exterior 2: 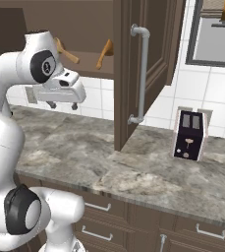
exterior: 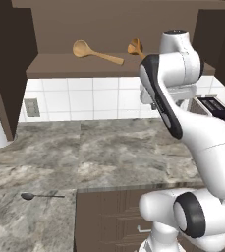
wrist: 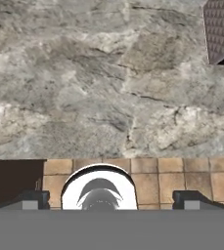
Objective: Organize the utensils by type. Pick up the wooden spoons from the counter and place them in the open cabinet. Then pick up the metallic utensils from the counter and place them in the open drawer.
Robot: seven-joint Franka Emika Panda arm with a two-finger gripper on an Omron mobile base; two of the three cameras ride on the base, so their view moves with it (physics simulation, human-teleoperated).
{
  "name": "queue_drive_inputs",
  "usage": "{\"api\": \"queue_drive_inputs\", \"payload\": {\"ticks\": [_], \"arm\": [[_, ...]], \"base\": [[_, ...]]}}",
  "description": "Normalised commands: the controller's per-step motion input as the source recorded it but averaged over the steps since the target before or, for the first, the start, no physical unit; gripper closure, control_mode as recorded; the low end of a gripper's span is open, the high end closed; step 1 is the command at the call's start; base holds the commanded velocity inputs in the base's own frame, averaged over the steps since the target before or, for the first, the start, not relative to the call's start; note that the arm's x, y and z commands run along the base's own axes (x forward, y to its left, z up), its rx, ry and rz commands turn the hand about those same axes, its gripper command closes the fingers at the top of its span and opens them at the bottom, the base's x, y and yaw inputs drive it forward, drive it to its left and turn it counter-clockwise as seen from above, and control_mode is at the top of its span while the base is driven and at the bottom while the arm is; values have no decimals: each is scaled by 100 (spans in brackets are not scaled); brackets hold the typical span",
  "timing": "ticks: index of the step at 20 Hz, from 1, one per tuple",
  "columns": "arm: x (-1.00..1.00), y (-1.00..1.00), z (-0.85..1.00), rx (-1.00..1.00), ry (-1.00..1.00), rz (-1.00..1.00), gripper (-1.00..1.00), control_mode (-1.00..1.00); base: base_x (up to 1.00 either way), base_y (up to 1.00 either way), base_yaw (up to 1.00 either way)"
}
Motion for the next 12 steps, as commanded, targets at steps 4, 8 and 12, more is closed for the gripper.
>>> {"api": "queue_drive_inputs", "payload": {"ticks": [4, 8, 12], "arm": [[0, -6, -24, -4, 2, 5, -100, -100], [-7, 0, -33, -5, 11, 5, -100, -100], [-9, 0, -34, 4, 18, 18, -100, -100]], "base": [[0, 0, 0], [0, 0, 0], [0, 0, 0]]}}
